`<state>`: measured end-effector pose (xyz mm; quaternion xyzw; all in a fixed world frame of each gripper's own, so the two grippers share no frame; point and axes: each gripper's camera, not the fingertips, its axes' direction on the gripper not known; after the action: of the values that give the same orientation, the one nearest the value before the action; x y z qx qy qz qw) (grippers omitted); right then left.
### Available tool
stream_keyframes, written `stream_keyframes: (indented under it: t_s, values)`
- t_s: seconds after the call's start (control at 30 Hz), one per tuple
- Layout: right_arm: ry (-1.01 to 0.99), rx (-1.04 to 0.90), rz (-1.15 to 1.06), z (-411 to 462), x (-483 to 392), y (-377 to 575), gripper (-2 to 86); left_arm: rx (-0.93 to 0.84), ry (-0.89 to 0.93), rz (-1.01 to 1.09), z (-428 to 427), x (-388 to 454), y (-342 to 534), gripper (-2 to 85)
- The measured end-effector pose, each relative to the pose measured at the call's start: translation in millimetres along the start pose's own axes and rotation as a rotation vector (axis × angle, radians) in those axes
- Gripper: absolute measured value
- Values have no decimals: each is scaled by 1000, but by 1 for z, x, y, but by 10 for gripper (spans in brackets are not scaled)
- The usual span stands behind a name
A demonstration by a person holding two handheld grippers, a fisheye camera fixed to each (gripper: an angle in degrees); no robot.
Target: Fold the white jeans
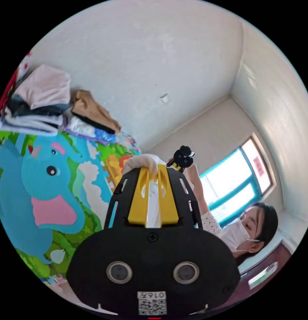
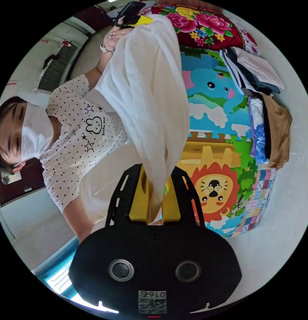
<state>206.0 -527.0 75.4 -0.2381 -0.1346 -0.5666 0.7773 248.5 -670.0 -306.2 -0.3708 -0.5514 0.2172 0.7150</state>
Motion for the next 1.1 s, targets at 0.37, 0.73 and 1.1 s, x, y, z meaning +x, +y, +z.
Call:
stream_keyframes:
  t_s: [0.37, 0.73, 1.1]
  values:
    - [12, -217, 277, 216, 301, -72, 60, 63, 141, -259, -27, -135, 17, 61]
    - [-21, 981, 430, 160, 197, 306, 150, -293, -216, 204, -30, 63, 49, 129]
    - [323, 1235, 544, 324, -42, 480, 135, -481, -601, 621, 75, 282, 96, 117]
